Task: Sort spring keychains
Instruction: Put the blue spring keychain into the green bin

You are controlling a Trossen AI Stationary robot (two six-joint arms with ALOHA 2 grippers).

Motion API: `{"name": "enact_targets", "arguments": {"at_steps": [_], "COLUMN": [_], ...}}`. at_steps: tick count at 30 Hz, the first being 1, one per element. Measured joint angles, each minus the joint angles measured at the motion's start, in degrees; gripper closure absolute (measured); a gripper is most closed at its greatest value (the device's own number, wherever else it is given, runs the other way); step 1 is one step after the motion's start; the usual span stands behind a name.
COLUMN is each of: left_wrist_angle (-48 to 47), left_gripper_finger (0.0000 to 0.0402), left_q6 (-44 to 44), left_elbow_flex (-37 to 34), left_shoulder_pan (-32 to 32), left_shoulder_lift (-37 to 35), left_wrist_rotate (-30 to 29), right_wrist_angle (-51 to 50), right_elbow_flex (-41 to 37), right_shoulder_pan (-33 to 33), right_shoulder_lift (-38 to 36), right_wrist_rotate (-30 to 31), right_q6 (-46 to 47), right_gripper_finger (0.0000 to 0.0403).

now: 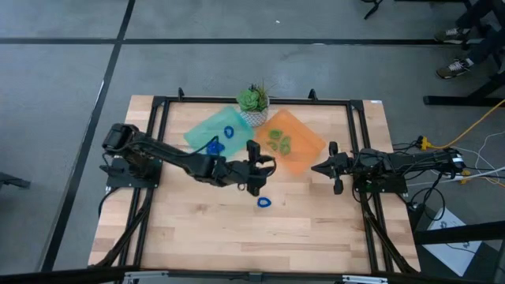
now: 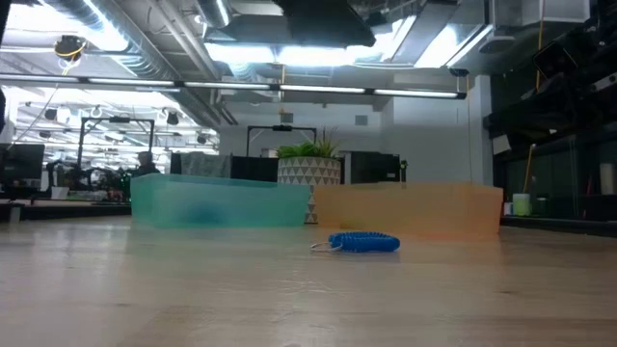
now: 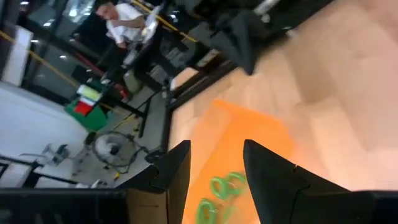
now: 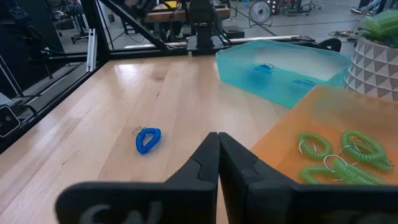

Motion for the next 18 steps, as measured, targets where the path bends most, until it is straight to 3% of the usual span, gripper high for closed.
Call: {"name": "enact_targets", "arguments": {"at_steps": [7, 18], "left_wrist_angle": [-12.44, -29.63], "left_gripper_finger": [0.0258, 0.0258], "left_q6": [-5.96, -14.73], "left_elbow_flex": [0.0, 0.0], "left_shoulder_pan": [-5.17, -12.66], "left_shoulder_lift": [-2.79, -3.03], "left_wrist_rotate": [3.37, 14.3], "right_wrist_angle": [0.0, 0.0], "right_elbow_flex": [0.0, 0.0], "right_shoulder_pan": [0.01, -0.01], "right_shoulder_lift": [0.0, 0.0], "right_wrist_rotate": [0.02, 0.0], "right_q6": [0.0, 0.0], "right_gripper_finger": [0.0395, 0.0395]}}
